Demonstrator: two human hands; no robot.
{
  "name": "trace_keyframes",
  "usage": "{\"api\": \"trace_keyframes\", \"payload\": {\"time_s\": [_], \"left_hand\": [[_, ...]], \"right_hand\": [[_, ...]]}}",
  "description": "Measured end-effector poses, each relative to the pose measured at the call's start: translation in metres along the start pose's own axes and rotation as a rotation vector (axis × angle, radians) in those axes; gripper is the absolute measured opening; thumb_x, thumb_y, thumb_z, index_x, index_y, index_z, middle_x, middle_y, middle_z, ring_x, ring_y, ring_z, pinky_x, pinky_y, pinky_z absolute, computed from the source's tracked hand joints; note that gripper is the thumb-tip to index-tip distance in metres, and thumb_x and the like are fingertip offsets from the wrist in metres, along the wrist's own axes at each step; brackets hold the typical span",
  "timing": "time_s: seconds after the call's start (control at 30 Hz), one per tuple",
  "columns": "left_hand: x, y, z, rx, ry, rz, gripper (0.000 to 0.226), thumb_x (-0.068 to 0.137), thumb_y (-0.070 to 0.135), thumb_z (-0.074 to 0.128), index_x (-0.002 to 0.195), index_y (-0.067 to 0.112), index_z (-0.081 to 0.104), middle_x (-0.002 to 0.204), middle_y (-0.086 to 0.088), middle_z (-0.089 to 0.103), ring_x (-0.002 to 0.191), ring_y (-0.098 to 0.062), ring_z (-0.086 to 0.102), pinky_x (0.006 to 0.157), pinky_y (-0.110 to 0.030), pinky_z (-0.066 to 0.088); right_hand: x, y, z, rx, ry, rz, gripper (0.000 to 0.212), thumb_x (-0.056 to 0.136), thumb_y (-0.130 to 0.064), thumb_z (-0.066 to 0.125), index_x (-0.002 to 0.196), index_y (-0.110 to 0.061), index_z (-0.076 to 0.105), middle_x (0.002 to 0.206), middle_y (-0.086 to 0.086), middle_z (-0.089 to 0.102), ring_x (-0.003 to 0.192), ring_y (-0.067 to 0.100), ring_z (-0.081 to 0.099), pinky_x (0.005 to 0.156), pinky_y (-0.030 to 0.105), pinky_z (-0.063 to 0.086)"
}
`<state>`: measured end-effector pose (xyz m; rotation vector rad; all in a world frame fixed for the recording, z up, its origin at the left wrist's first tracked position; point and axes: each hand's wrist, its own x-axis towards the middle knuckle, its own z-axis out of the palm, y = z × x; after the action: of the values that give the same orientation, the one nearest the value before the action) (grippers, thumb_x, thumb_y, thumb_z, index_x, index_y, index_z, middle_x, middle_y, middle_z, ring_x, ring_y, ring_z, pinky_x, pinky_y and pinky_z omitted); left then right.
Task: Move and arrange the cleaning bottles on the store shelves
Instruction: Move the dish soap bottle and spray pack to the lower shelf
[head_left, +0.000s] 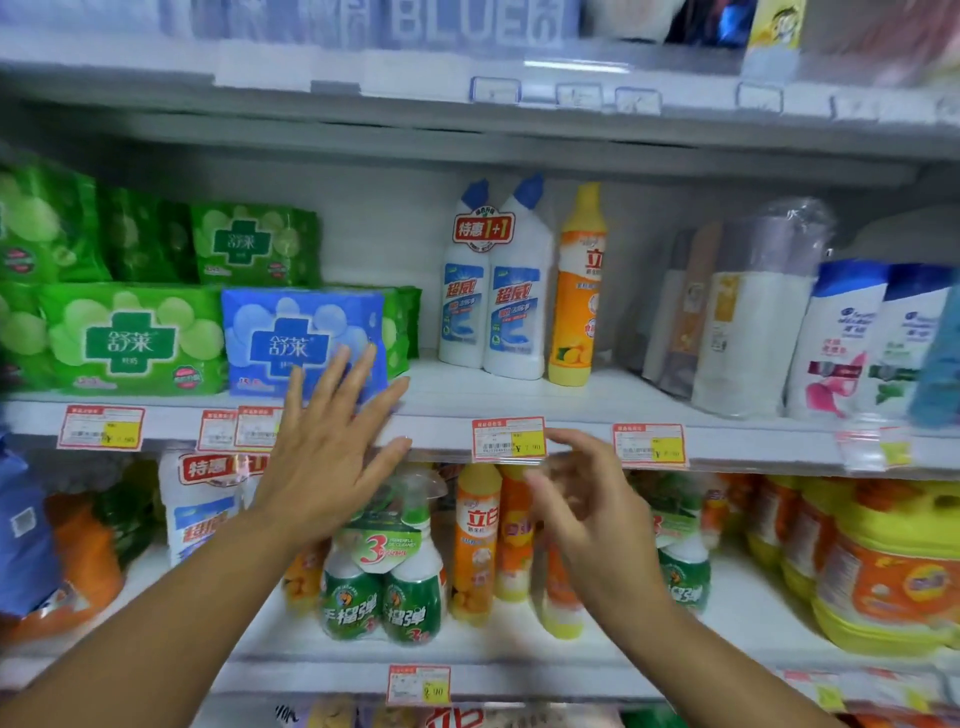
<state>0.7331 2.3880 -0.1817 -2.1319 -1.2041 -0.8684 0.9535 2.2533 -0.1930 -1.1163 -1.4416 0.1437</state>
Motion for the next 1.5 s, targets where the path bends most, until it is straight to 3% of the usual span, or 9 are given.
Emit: {"api": "trace_keyframes", "payload": {"time_s": [0.13,0.3,0.47,0.6,0.83,1.07,1.2,1.4,1.5], "left_hand": [[0.010,0.006,0.006,0.028,-0.042,-0.004,0.059,0.091,0.060,0.016,0.144,0.036,0.017,0.157,0.000,0.011,0.144,-0.017,-0.005,0.112,-0.060,-0.001],[0.010,0.006,0.012,0.038,-0.028,-0.005,0.057,0.092,0.056,0.020,0.144,0.033,0.020,0.156,-0.001,0.016,0.145,-0.018,-0.001,0.112,-0.061,0.001],[0.009,0.006,0.012,0.054,-0.015,0.002,0.057,0.092,0.057,0.019,0.144,0.033,0.021,0.155,-0.001,0.018,0.145,-0.019,-0.001,0.112,-0.060,0.001],[0.009,0.007,0.013,0.052,-0.004,-0.006,0.057,0.092,0.057,0.020,0.143,0.034,0.021,0.155,0.000,0.019,0.145,-0.018,-0.001,0.112,-0.060,0.002],[0.009,0.007,0.012,0.057,-0.008,-0.016,0.058,0.092,0.058,0.016,0.144,0.034,0.017,0.156,-0.001,0.018,0.144,-0.017,-0.005,0.113,-0.058,-0.003],[0.009,0.007,0.011,0.026,-0.019,-0.008,0.059,0.091,0.060,0.012,0.145,0.035,0.015,0.157,-0.002,0.013,0.144,-0.015,-0.010,0.113,-0.056,-0.008],[0.008,0.007,0.011,0.024,-0.021,-0.009,0.059,0.092,0.059,0.012,0.145,0.035,0.012,0.157,-0.001,0.010,0.143,-0.015,-0.012,0.112,-0.057,-0.008],[0.009,0.007,0.011,0.011,-0.011,-0.007,0.058,0.091,0.059,0.014,0.144,0.034,0.014,0.157,-0.002,0.012,0.143,-0.015,-0.012,0.112,-0.057,-0.007],[0.009,0.006,0.013,0.006,0.003,-0.001,0.058,0.092,0.058,0.017,0.145,0.034,0.014,0.157,-0.002,0.013,0.144,-0.016,-0.010,0.112,-0.057,-0.007]], "right_hand": [[0.084,-0.014,-0.034,-0.180,0.141,-0.081,0.029,0.088,-0.030,0.063,0.115,-0.030,0.052,0.098,-0.004,0.064,0.086,0.010,0.062,0.075,0.035,0.056],[0.172,0.006,-0.034,-0.322,0.042,0.235,0.072,0.087,-0.036,0.064,0.145,-0.014,0.026,0.143,0.010,0.041,0.125,0.025,0.048,0.096,0.036,0.044],[0.214,0.037,-0.017,-0.091,0.050,0.411,0.075,0.083,-0.031,0.070,0.141,-0.013,0.027,0.132,0.008,0.053,0.115,0.025,0.056,0.097,0.043,0.048],[0.221,0.048,-0.014,-0.120,0.057,0.420,0.057,0.080,-0.030,0.073,0.127,-0.017,0.043,0.121,0.006,0.059,0.108,0.024,0.060,0.093,0.043,0.050],[0.178,-0.006,-0.040,0.066,0.075,0.249,0.049,0.080,-0.028,0.074,0.118,-0.019,0.045,0.110,-0.004,0.059,0.097,0.015,0.060,0.082,0.034,0.051],[0.086,-0.050,-0.071,0.318,-0.075,0.339,0.048,0.078,-0.025,0.075,0.120,-0.014,0.054,0.109,0.003,0.069,0.091,0.019,0.071,0.067,0.033,0.059],[0.006,-0.026,-0.059,0.172,-0.068,0.330,0.045,0.071,-0.020,0.080,0.109,-0.021,0.055,0.092,-0.006,0.073,0.083,0.005,0.070,0.065,0.019,0.056],[-0.043,0.051,0.007,-0.015,-0.127,0.387,0.058,0.068,-0.022,0.083,0.113,-0.029,0.047,0.104,-0.015,0.066,0.091,-0.003,0.064,0.076,0.018,0.053],[-0.042,0.084,0.032,-0.102,-0.124,0.404,0.055,0.072,-0.023,0.081,0.112,-0.027,0.044,0.105,-0.011,0.063,0.096,0.010,0.064,0.081,0.029,0.052]]}}
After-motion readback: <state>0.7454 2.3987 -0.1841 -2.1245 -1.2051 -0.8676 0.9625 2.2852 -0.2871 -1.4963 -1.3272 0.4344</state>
